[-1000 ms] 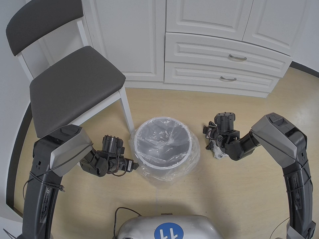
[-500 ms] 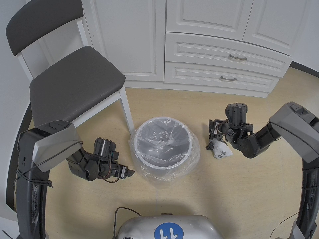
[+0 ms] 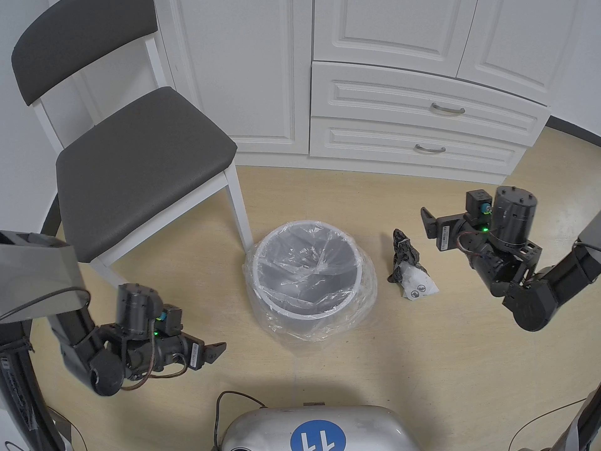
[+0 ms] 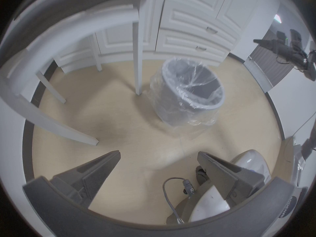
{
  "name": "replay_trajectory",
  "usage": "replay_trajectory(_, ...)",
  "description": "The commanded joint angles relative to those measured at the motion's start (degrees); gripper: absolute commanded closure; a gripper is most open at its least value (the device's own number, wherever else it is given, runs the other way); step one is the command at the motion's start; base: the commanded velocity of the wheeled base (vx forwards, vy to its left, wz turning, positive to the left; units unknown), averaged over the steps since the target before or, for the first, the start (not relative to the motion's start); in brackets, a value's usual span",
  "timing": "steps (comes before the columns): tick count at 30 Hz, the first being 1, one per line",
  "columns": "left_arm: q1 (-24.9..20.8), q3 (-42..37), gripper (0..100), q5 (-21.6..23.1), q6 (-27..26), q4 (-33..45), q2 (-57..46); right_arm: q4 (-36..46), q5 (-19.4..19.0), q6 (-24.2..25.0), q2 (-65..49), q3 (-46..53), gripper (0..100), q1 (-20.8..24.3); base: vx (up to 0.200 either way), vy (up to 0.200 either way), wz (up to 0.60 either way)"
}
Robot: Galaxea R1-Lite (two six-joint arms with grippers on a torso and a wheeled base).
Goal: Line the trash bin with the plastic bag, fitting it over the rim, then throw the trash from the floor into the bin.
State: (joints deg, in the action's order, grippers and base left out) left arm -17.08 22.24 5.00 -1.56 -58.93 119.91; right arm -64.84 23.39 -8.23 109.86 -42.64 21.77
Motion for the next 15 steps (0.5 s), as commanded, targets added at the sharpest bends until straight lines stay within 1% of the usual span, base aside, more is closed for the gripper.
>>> replay_trajectory(1,-0.50,-22.24,0,-0.43,1.12,-20.17,-15.93,-7.84,-6.08,1.29,-13.27,13.64,0,-4.90,0.000,0.000,0.00)
replay_trajectory(2,-0.59,-22.24,0,-0.69,1.65,-19.73,-16.90,-7.67,-7.40,1.90,-14.06,14.08,0,-5.51,0.000,0.000,0.00)
replay_trajectory(3,-0.76,-22.24,0,-1.31,3.32,-18.94,-19.62,-7.40,-8.98,2.25,-15.03,14.69,0,-6.39,0.000,0.000,0.00)
replay_trajectory(4,-0.85,-22.24,0,-1.48,3.49,-18.68,-21.03,-7.67,-9.33,2.25,-15.29,14.87,0,-6.66,0.000,0.000,0.00)
replay_trajectory(7,-0.94,-22.24,0,-1.75,3.58,-17.54,-26.83,-7.93,-9.24,1.64,-17.49,14.78,0,-6.92,0.000,0.000,0.00)
replay_trajectory(11,-0.94,-22.24,0,-1.66,3.67,-16.39,-32.02,-8.02,-9.24,-2.41,-22.23,15.31,0,-6.39,0.000,0.000,0.00)
replay_trajectory(12,-0.94,-22.24,0,-1.66,3.67,-16.39,-32.02,-8.02,-9.24,-2.41,-22.23,15.31,0,-6.39,0.000,0.000,0.00)
replay_trajectory(13,-1.11,-22.24,0,-1.66,3.58,-16.66,-33.69,-7.84,-9.24,-3.99,-25.22,16.19,0,-6.13,0.000,0.000,0.00)
replay_trajectory(15,-1.38,-22.24,0,-1.75,3.58,-16.74,-34.48,-7.84,-9.24,-5.13,-26.98,16.89,0,-6.13,0.000,0.000,0.00)
